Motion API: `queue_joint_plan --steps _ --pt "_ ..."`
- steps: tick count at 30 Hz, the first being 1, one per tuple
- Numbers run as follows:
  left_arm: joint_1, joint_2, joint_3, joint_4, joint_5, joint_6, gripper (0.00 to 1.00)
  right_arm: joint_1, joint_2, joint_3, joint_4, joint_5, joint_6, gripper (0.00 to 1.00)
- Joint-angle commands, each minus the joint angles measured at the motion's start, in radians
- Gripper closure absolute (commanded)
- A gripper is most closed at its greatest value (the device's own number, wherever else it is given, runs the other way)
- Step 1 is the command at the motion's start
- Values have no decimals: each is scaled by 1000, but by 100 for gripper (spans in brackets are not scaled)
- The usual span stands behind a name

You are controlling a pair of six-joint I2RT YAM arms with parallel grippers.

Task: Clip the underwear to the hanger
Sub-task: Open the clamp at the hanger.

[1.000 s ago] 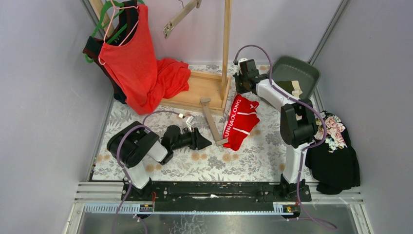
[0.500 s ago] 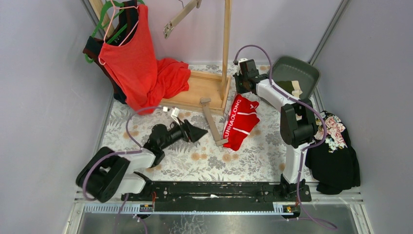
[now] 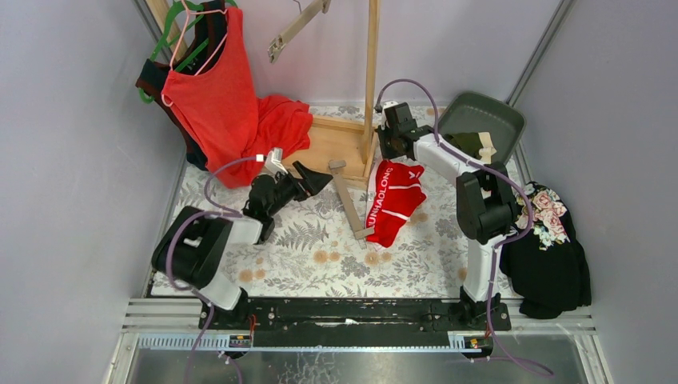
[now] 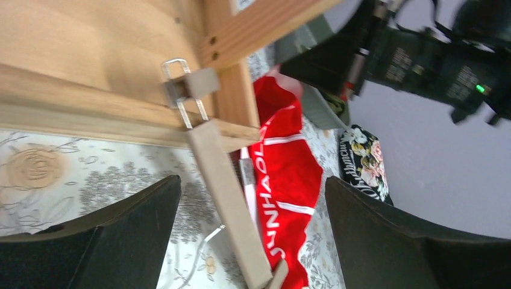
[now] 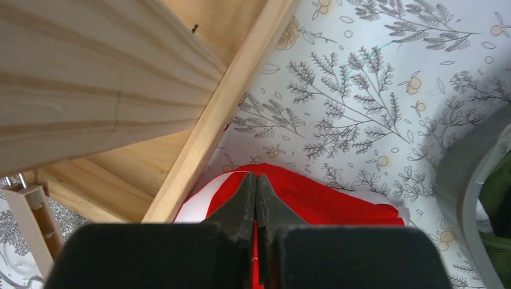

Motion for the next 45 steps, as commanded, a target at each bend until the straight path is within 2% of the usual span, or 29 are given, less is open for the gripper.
queue_joint_plan --steps 1,4,12,17,21,29,37,45 --pt "52 131 108 130 57 -53 13 16 -56 -13 38 17 2 100" --pt "65 204 204 94 65 -20 12 19 -65 -28 42 17 0 100" --pt "76 305 436 -208 73 105 12 20 -86 -57 49 10 5 100" --pt "77 303 515 -429 19 163 11 21 -86 -56 48 8 5 100" --pt "77 299 546 -525 5 172 10 22 -82 -49 48 8 5 100" --pt "77 340 549 -529 68 168 10 23 -66 -28 43 15 3 100" --pt "77 382 535 -435 126 172 11 22 -61 -20 42 15 1 100" --pt "75 424 564 -408 211 171 13 22 -55 -19 41 16 1 100"
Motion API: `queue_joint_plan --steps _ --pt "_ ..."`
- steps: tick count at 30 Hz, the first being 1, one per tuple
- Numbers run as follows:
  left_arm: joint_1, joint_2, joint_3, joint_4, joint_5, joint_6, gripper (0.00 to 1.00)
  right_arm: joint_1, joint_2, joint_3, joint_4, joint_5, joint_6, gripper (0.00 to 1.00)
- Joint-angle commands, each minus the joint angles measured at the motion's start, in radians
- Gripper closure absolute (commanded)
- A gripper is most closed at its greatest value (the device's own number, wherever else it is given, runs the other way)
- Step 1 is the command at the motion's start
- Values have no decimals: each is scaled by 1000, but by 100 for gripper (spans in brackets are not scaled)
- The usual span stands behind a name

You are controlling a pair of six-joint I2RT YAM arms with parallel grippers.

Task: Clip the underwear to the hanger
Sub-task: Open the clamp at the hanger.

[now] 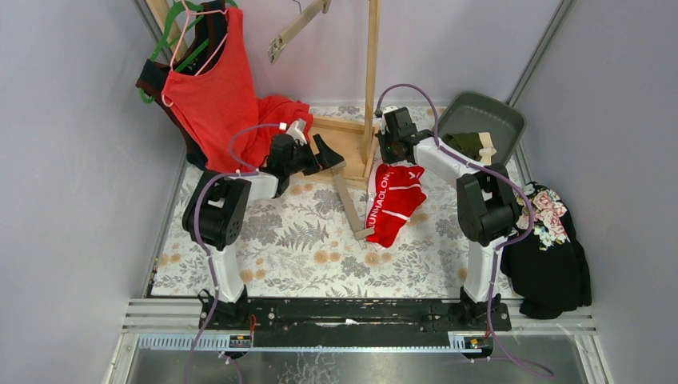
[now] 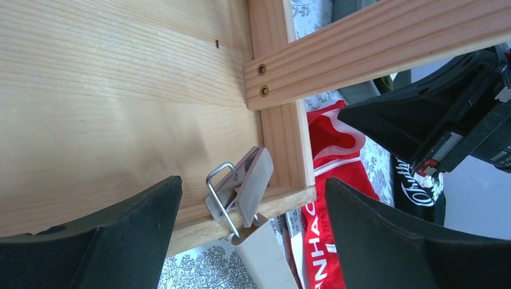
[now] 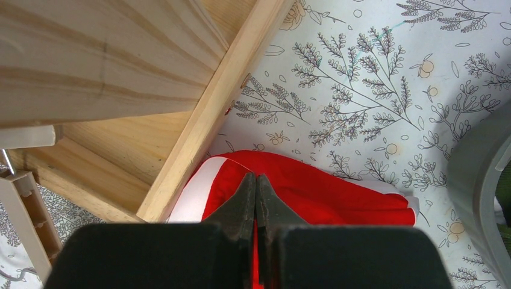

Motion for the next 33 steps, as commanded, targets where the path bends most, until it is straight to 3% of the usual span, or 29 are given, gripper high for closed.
queue_joint_plan --steps 1,33 --pt "3 36 19 35 87 6 13 8 -36 40 25 14 -2 100" --pt "-65 214 187 273 186 -160 15 -28 8 81 -7 44 32 100"
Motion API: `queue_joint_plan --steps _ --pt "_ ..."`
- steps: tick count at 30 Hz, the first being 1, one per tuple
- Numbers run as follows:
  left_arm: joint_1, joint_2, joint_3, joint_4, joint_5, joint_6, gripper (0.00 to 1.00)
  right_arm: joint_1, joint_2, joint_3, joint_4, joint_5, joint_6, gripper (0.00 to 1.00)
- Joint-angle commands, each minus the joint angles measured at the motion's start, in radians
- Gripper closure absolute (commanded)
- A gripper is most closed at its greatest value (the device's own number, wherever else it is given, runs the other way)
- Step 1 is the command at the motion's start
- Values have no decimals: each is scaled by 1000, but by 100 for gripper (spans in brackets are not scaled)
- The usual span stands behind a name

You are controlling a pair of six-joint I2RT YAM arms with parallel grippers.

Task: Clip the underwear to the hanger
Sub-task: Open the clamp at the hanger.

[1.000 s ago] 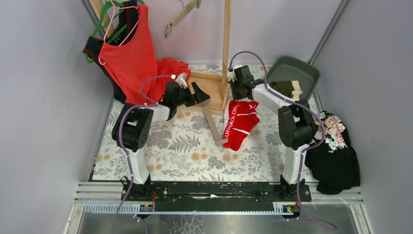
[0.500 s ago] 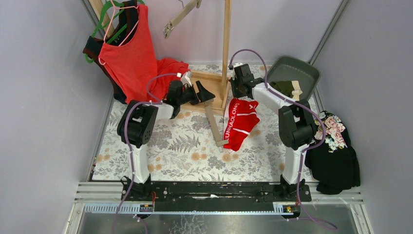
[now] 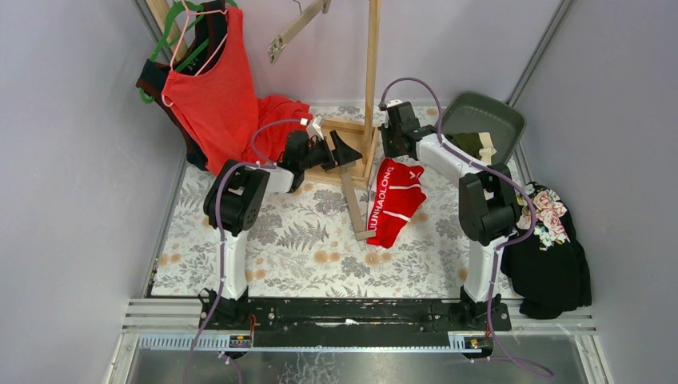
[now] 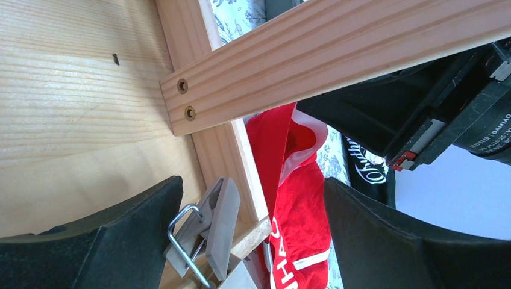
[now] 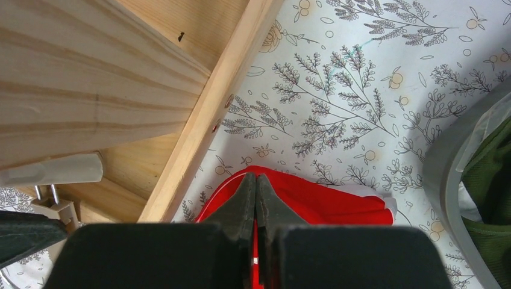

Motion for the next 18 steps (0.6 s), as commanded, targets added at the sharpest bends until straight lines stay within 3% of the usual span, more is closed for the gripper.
queue_joint_plan --steps 1,8,18 --pt "-10 25 23 126 29 -52 15 -8 6 36 5 18 9 100" --pt "3 -3 -24 160 5 -59 15 -11 4 32 3 15 9 100" --pt "-9 34 31 179 31 -107 16 -23 -8 26 -1 19 14 100"
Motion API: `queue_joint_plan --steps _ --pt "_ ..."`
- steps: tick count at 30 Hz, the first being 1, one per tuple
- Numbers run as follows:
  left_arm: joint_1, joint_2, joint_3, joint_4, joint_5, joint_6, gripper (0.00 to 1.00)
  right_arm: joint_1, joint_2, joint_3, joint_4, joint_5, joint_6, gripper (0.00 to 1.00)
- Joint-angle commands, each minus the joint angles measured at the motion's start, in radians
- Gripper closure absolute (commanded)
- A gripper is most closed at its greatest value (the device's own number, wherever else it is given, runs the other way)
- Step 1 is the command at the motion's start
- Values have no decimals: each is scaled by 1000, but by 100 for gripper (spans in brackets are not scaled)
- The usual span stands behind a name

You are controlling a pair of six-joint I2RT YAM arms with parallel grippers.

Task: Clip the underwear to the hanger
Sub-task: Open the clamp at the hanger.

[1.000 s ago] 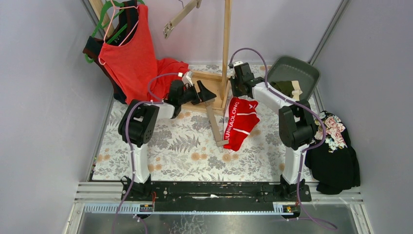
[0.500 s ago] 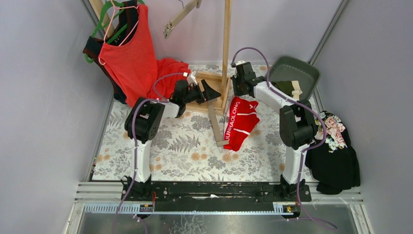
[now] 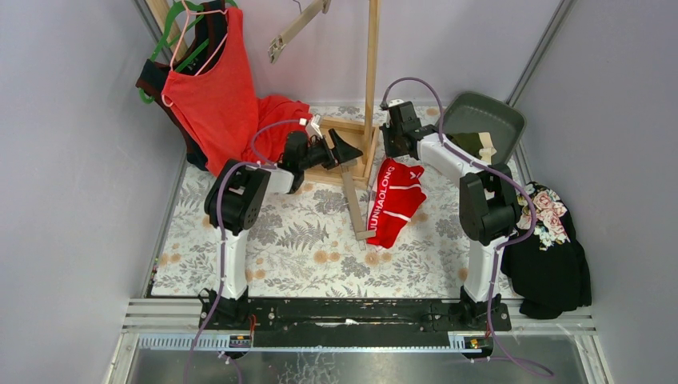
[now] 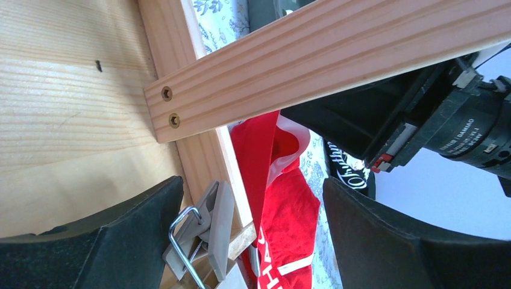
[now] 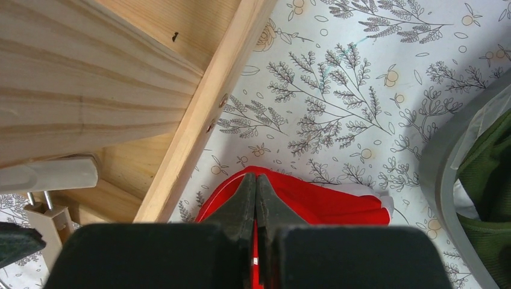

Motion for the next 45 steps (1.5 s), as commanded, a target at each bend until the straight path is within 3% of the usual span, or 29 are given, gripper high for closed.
queue_joint_plan --steps 1,19,30,45 --pt "-12 23 46 108 24 -43 16 -16 -8 24 1 19 9 100" --pt "-13 61 76 106 -11 -48 10 -26 -10 18 4 2 11 100" --pt "41 37 65 -45 -7 17 9 -25 -5 22 2 4 9 100" --pt "52 83 6 154 185 -37 20 -31 -1 23 0 3 5 100"
